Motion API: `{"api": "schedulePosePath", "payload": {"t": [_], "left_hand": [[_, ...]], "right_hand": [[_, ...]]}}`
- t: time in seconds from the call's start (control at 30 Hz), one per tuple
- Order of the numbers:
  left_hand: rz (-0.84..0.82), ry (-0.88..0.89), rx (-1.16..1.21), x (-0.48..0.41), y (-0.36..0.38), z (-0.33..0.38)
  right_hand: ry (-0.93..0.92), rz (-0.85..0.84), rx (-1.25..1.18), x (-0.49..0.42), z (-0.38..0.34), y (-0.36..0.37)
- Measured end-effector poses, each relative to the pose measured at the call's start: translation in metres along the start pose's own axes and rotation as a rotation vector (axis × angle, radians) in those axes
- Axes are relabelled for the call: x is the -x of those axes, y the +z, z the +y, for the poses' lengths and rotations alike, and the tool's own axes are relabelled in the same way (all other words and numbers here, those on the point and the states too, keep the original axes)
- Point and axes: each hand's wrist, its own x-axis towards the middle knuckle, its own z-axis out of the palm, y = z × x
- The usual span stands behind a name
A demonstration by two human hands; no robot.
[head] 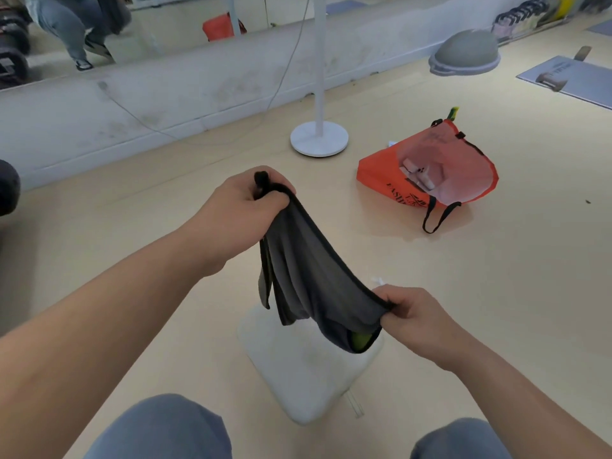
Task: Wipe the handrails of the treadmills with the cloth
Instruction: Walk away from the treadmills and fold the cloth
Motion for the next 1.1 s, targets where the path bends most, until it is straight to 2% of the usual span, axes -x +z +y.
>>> {"api": "schedulePosePath", "payload": {"t": [0.1,0.2,0.3,0.37,0.47,0.57,0.63,0.73,0.8,0.87,1.03,1.1], "left_hand": [[-0.079,0.057,-0.079,0.004,-0.004,-0.001],[-0.197,0.042,-0.119,0.007,-0.014,-0.005],[-0.328,-0.026,-0.095,0.007,-0.026,-0.011],[-0.335,-0.061,-0.118,0.004,-0.027,-0.018],[-0.249,-0.057,-0.17,0.0,-0.021,-0.022],[-0.262,0.005,-0.111,0.001,-0.009,-0.012],[-0.31,0.055,-0.1,0.004,0.005,0.0],[-0.403,0.106,-0.181,0.009,0.024,0.018],[-0.455,0.082,-0.188,0.011,0.029,0.024],[-0.47,0.063,-0.158,0.013,0.024,0.024],[-0.459,0.083,-0.079,0.018,0.002,0.008],[-0.417,0.072,0.043,0.023,0.0,-0.005]], "right_hand": [[0.082,-0.031,0.154,-0.002,-0.005,-0.006],[0.141,0.169,0.137,-0.007,-0.01,-0.031],[0.185,0.333,-0.018,-0.012,-0.018,-0.056],[0.194,0.392,-0.075,-0.015,-0.026,-0.07],[0.183,0.412,-0.012,-0.02,-0.038,-0.085],[0.221,0.314,0.269,-0.022,-0.044,-0.085],[0.139,0.191,0.322,-0.022,-0.056,-0.071],[-0.074,-0.031,0.072,-0.025,-0.091,-0.039],[-0.144,-0.112,-0.063,-0.031,-0.109,-0.021],[-0.114,-0.163,-0.245,-0.034,-0.121,-0.012],[0.054,-0.375,-0.497,-0.03,-0.125,-0.002],[0.106,-0.359,-0.585,-0.029,-0.125,0.002]]}}
